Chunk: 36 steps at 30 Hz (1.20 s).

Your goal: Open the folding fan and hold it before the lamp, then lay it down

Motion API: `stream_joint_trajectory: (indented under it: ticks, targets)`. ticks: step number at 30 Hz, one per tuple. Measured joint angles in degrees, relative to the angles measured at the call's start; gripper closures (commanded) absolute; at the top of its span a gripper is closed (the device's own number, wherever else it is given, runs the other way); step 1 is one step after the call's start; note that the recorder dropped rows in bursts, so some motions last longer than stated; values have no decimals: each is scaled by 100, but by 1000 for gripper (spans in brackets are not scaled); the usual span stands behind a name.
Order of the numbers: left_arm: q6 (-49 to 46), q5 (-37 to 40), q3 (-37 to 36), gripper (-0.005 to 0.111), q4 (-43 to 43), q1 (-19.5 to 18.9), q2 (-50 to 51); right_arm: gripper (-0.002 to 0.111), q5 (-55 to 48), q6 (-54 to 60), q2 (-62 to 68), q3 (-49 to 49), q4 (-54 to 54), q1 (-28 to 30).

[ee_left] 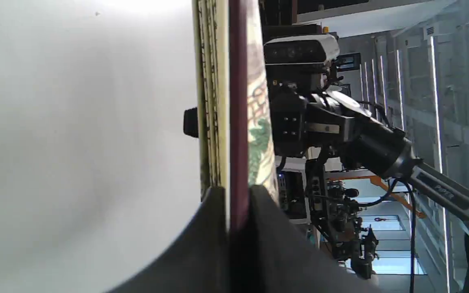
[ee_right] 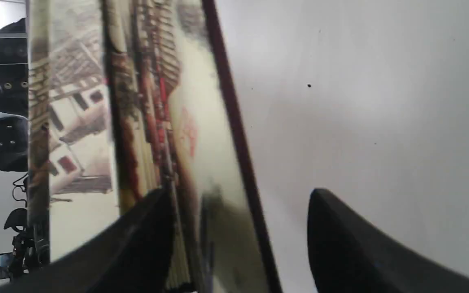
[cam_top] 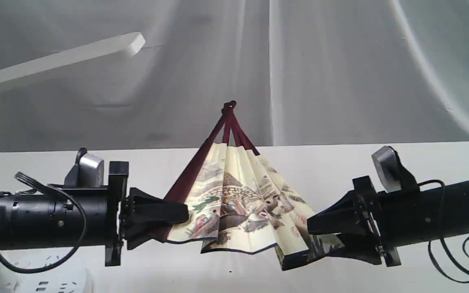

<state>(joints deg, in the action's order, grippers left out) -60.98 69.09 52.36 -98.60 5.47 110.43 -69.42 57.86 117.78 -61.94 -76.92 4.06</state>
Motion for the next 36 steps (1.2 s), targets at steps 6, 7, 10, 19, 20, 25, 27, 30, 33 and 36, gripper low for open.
stream_joint_trajectory:
  ticks: [6, 7, 10, 19, 20, 25, 27, 30, 33, 36]
  targets:
    - [0, 0, 0, 107, -22, 0, -35, 79, 0, 0, 10, 0, 32, -10]
    - [0, 0, 0, 107, -22, 0, -35, 84, 0, 0, 10, 0, 18, -22]
    - [0, -59, 0, 107, -22, 0, -35, 93, -95, 10, 10, 0, -8, -73]
    - [35, -158, 0, 107, -23, 0, -35, 95, -274, 45, 10, 0, -205, -116]
    - [35, -158, 0, 107, -23, 0, -35, 95, -278, 45, 10, 0, -226, -116]
    - [35, -182, 0, 107, -23, 0, -35, 95, -287, 57, 10, 0, -265, -116]
    - [58, -182, 0, 107, -23, 0, -35, 95, -287, 57, 10, 0, -265, -116]
    - [96, -182, 0, 107, 13, 0, -35, 95, -287, 57, 10, 0, -265, -116]
    - [105, -203, 0, 107, 101, 0, -35, 95, -299, 57, 10, 0, -265, -116]
    - [119, -216, 0, 107, 179, 0, -35, 95, -299, 57, 10, 0, -242, -116]
